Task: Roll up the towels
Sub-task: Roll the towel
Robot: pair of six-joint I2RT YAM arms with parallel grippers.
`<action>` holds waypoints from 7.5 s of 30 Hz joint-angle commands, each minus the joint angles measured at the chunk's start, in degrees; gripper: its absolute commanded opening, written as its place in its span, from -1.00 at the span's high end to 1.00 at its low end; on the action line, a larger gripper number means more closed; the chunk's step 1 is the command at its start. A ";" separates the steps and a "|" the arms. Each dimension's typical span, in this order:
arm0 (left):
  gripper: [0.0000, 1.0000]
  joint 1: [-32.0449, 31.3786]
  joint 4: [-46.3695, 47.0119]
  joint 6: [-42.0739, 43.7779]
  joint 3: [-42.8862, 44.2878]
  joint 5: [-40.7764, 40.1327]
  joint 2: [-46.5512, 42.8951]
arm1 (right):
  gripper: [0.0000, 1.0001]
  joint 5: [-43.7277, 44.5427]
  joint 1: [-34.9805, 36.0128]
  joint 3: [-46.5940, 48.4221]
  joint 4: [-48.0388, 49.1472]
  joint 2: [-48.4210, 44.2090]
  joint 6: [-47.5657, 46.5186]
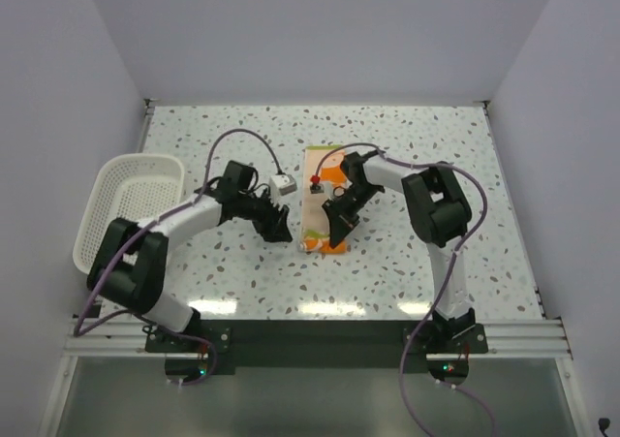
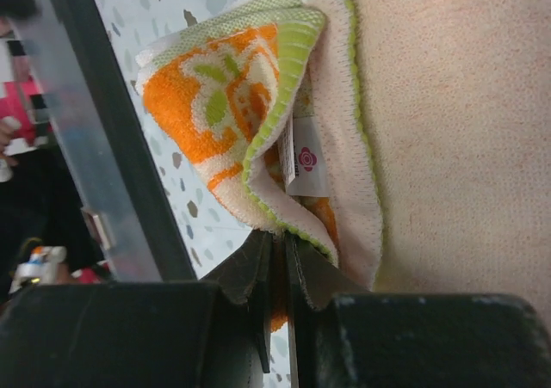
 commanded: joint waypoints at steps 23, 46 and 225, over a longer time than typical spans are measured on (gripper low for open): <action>-0.09 -30.48 30.68 40.93 -14.31 -34.39 1.14 | 1.00 -10.66 -2.11 15.11 -21.53 18.37 4.00; 0.95 -17.31 -17.72 25.91 18.01 -8.22 22.40 | -0.11 4.17 -15.03 2.47 2.00 -14.56 13.50; 0.07 17.67 4.57 -16.54 6.86 3.82 2.99 | 1.00 21.50 9.05 -8.18 6.76 -16.96 -17.18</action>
